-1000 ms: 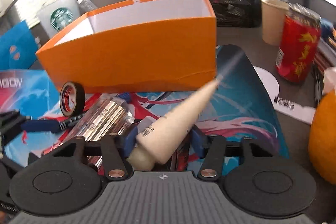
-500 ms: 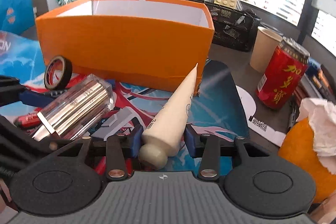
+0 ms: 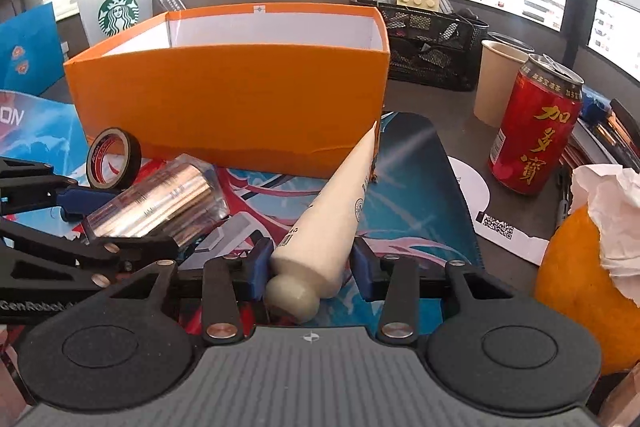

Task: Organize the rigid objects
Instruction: 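Grasp the clear-cased copper bottle with the left gripper while the right grasps the white cream tube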

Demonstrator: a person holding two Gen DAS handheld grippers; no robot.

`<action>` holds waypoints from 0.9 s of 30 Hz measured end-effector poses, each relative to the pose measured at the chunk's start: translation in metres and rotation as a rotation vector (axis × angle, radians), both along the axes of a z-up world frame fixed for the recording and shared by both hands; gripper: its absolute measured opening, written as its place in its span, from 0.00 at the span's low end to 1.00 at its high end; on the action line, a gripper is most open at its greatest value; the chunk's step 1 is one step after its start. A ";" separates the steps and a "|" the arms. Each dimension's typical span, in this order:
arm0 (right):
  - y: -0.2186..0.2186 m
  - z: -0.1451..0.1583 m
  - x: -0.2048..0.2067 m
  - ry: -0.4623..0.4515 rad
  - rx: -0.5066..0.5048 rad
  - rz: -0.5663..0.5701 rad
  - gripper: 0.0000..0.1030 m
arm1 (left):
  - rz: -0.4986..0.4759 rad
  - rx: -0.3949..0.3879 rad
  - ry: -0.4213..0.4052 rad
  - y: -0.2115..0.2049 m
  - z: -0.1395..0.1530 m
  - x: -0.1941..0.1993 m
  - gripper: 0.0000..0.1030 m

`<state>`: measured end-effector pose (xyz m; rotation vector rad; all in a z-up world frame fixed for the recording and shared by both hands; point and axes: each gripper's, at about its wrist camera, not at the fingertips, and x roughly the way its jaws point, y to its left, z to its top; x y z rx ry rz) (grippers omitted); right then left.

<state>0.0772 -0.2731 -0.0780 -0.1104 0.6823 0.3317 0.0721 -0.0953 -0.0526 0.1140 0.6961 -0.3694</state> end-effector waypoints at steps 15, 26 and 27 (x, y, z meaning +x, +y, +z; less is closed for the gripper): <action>-0.001 0.000 -0.003 0.007 0.024 -0.012 0.38 | 0.009 0.129 0.054 -0.019 -0.011 0.013 0.58; -0.006 0.001 -0.002 0.008 0.053 -0.018 0.38 | 0.001 0.032 0.052 -0.008 -0.013 0.009 0.44; -0.007 0.001 -0.002 0.009 0.058 -0.019 0.38 | 0.003 0.015 0.060 -0.008 -0.012 0.009 0.44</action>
